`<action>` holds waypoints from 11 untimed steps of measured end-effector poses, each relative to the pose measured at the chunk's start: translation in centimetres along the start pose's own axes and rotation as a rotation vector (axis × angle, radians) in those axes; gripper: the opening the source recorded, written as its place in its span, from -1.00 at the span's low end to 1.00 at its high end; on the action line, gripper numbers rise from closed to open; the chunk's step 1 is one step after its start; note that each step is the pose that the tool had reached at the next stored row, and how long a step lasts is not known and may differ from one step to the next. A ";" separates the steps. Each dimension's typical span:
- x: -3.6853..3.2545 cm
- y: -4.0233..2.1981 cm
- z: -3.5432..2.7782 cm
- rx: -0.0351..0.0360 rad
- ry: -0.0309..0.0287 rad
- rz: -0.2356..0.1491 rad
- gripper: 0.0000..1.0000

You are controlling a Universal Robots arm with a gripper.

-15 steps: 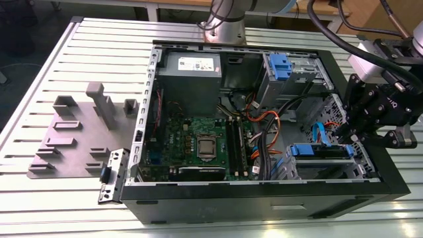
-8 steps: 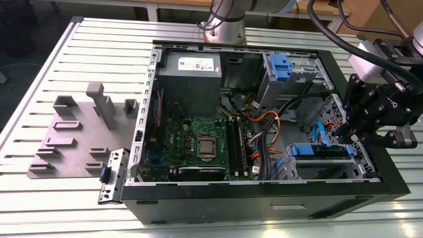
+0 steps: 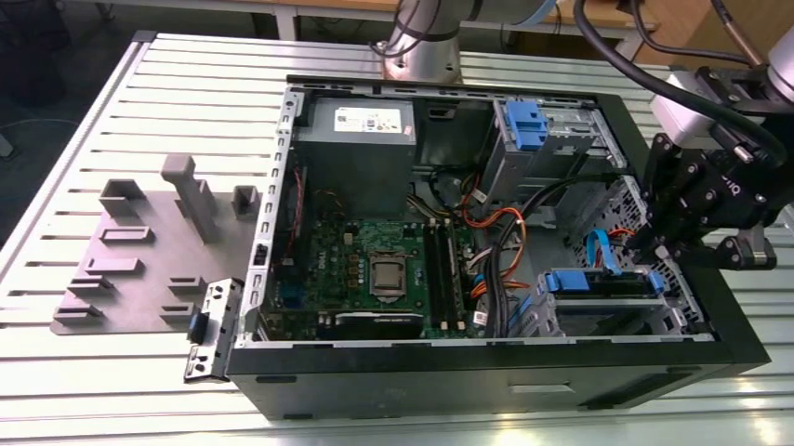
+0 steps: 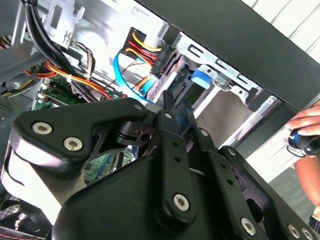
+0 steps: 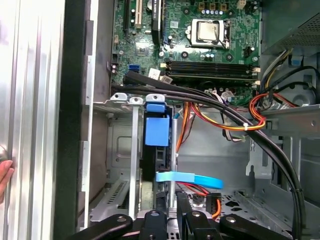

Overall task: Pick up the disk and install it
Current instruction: 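Insert the second disk wire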

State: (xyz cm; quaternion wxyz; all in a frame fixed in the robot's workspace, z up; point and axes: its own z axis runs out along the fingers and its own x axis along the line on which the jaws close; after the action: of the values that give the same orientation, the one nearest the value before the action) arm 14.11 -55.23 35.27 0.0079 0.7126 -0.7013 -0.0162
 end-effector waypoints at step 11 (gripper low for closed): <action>-1.56 -0.03 0.14 0.0002 -0.0098 0.000 -0.53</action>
State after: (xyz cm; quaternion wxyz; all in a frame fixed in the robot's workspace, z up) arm 14.11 -53.67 35.15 0.0044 0.7127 -0.7012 -0.0197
